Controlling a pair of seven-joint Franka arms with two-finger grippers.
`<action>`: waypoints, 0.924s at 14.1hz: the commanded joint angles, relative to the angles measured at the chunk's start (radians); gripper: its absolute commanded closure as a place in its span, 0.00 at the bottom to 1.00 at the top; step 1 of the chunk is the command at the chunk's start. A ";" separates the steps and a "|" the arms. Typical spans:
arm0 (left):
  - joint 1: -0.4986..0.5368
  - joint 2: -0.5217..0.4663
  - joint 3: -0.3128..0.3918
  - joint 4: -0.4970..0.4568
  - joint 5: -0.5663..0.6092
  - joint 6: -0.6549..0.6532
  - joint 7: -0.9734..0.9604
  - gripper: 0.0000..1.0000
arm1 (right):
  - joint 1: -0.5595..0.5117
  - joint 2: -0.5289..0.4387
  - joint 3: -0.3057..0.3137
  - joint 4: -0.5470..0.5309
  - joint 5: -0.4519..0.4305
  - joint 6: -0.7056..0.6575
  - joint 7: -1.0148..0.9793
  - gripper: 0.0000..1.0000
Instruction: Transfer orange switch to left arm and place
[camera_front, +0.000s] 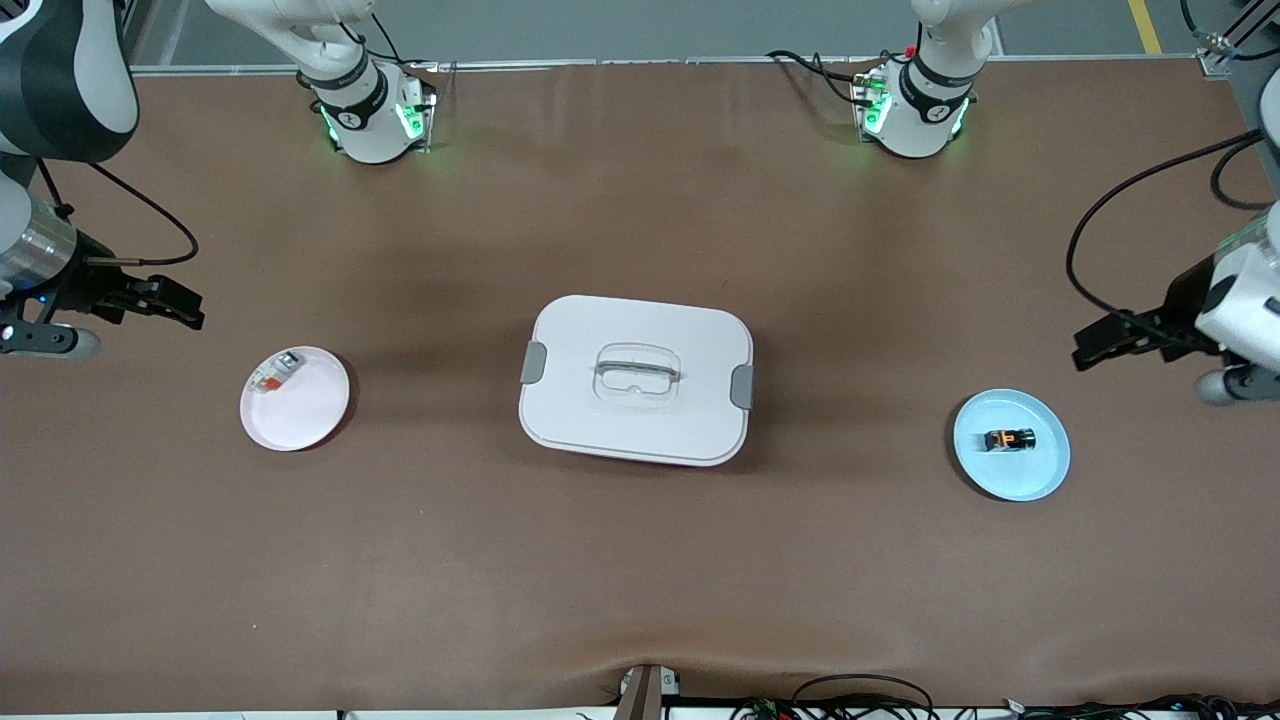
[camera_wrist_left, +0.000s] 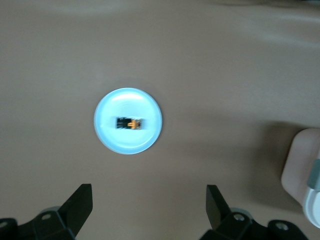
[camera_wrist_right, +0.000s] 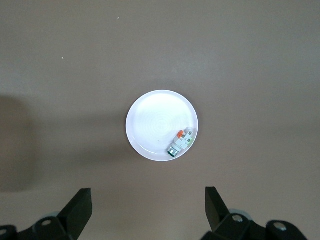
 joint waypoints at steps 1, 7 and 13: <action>-0.134 -0.095 0.161 -0.007 -0.014 -0.071 0.010 0.00 | -0.010 0.000 0.007 0.016 0.008 -0.014 -0.036 0.00; -0.271 -0.172 0.366 -0.010 -0.124 -0.139 0.118 0.00 | -0.005 0.003 0.007 0.031 0.008 -0.017 -0.038 0.00; -0.280 -0.178 0.368 -0.002 -0.115 -0.165 0.149 0.00 | 0.009 0.004 0.009 0.031 0.008 -0.017 -0.036 0.00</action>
